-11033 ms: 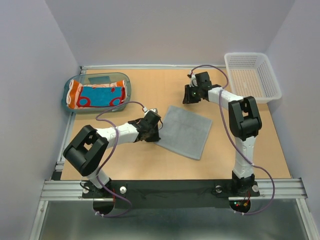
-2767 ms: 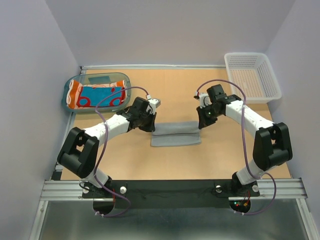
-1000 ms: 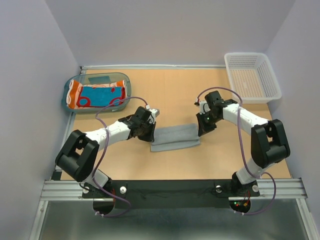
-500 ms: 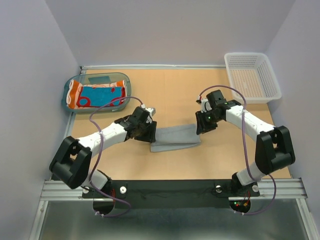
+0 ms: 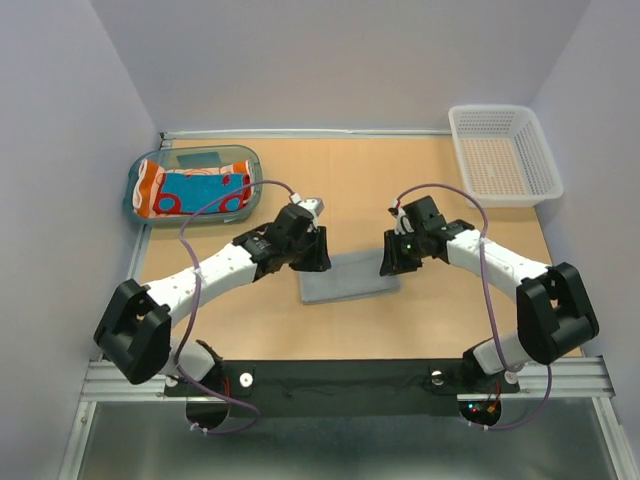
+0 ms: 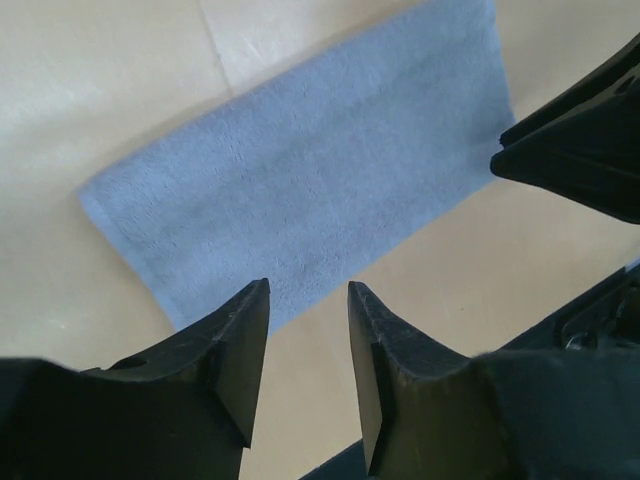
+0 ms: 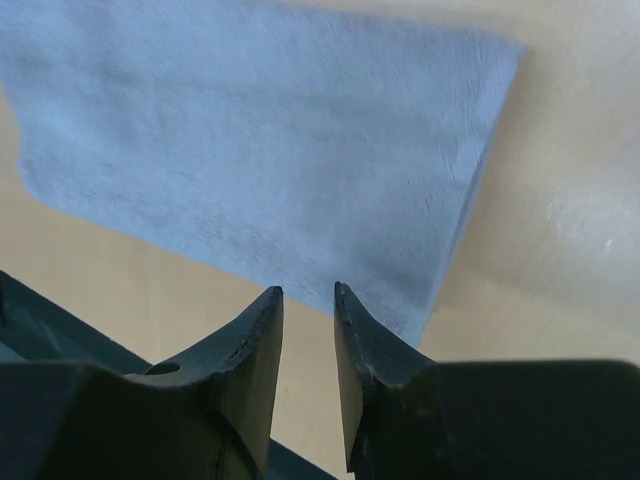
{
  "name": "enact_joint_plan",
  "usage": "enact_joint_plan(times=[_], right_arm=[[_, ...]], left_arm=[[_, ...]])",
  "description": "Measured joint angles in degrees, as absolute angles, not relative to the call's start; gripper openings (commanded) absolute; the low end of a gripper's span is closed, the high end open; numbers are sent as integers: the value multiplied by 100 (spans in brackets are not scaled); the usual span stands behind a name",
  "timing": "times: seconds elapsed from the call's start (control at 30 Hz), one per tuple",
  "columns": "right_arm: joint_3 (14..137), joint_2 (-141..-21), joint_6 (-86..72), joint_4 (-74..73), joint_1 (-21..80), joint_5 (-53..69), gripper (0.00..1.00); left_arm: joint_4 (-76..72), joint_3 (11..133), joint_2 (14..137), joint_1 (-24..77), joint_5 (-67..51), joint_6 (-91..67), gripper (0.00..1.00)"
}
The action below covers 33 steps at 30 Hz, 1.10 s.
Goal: Fold and stack the towels
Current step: Fold the towel
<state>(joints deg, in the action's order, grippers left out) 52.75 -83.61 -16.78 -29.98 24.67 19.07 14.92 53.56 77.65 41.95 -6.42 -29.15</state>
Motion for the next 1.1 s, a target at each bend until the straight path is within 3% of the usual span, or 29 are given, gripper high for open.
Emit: enact_joint_plan(times=[0.07,0.3,0.7,0.87,1.1], right_arm=[[4947,-8313,-1831,-2801,2482,1894,33],[3758,-8123,-2324,-1896,2456,1817,33],[3913,-7006,-2580,-1669,2477,1448,34],[4595,-7415,-2600,-1350,2477,1389,34],[4486,-8484,-2685,-718,2477,1028,34]], left_arm=[[1310,5146,7933,4342,-644,-3037,40],[740,4001,8359,4442,-681,-3524,40],[346,3715,8075,4431,-462,-3804,43],[379,3708,8027,4431,-370,-3824,43],[237,3597,8007,4431,-333,-3935,43]])
